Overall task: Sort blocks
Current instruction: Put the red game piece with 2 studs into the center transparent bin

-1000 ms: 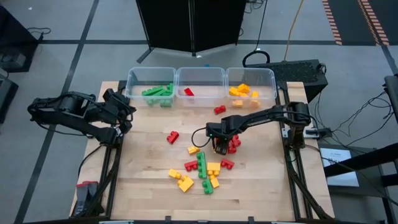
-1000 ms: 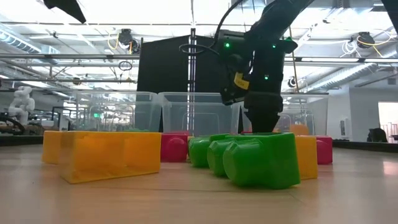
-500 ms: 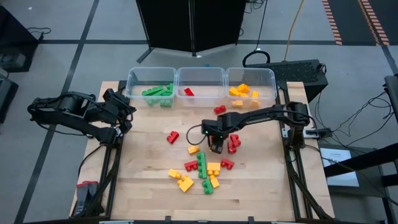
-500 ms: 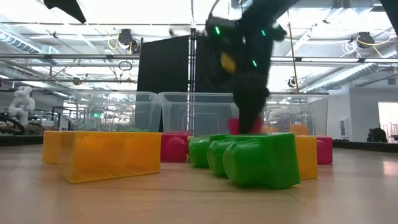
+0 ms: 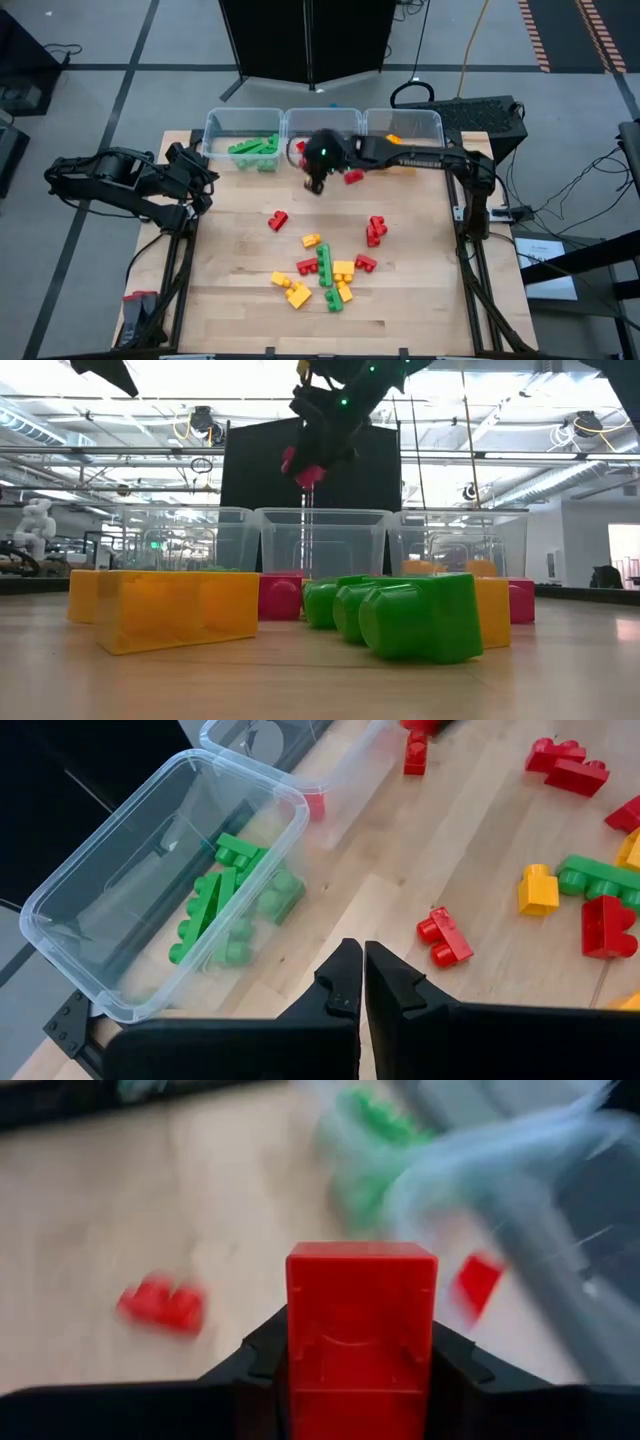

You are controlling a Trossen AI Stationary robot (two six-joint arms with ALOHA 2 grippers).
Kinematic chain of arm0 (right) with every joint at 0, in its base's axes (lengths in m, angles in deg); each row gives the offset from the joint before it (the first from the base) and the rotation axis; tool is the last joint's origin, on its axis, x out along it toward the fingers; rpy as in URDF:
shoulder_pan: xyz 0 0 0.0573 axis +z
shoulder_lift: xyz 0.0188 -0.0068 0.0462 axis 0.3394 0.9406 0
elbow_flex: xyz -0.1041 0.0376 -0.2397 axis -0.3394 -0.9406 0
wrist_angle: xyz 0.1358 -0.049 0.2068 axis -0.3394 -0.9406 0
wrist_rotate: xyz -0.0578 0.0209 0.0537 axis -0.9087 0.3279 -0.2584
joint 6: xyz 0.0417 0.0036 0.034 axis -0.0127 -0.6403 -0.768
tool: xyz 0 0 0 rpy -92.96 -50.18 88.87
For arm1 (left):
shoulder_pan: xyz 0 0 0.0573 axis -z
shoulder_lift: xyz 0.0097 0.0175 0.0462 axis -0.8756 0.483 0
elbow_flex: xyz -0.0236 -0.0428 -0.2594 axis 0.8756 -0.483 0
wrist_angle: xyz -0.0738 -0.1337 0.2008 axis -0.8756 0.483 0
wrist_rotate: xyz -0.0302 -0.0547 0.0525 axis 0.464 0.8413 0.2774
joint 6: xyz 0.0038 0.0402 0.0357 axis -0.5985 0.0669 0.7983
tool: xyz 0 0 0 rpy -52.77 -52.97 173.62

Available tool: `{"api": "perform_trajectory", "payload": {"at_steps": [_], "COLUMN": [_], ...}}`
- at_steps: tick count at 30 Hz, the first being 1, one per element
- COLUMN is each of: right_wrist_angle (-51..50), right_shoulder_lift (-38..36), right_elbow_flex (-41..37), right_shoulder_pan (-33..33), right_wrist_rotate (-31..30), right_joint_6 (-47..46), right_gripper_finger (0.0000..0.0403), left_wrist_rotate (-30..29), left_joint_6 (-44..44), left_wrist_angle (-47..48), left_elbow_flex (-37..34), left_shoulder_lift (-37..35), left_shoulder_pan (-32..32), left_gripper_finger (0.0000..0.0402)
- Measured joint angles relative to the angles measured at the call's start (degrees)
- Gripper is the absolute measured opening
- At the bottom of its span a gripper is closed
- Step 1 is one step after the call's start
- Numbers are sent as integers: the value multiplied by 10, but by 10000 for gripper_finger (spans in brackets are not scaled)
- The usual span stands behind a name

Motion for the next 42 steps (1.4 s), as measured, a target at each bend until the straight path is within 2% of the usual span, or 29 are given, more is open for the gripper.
{"api": "perform_trajectory", "payload": {"at_steps": [6, 12, 17, 26, 28, 32, 35, 38, 42], "right_wrist_angle": [67, 52, 31, 5, 7, 16, 14, 10, 0], "right_shoulder_lift": [0, 16, 38, 60, 60, 60, 60, 52, 20], "right_elbow_flex": [6, 6, 6, 6, 6, 6, 6, 9, 57], "right_shoulder_pan": [-60, -109, -140, -158, -158, -158, -158, -157, -152], "right_wrist_rotate": [0, -25, -24, -21, -21, -21, -21, -21, 2], "right_joint_6": [0, 0, -7, -31, -31, -31, -31, -27, 25], "right_gripper_finger": [121, 121, 121, 123, 153, 249, 295, 314, 310], "left_wrist_rotate": [0, 0, -7, -9, -9, -9, -9, -9, -9], "left_joint_6": [0, 0, 0, 0, 0, 0, 0, 0, 0], "left_wrist_angle": [0, 0, 0, -2, -4, -4, -4, -4, -4], "left_elbow_flex": [0, 0, 0, 0, 0, 0, 0, 0, 0], "left_shoulder_lift": [0, 0, 0, 0, 0, 0, 0, 0, 0], "left_shoulder_pan": [0, 0, 0, 0, 0, 0, 0, 0, 0], "left_gripper_finger": [0, 0, 0, 0, 0, 0, 0, 0, 0]}}
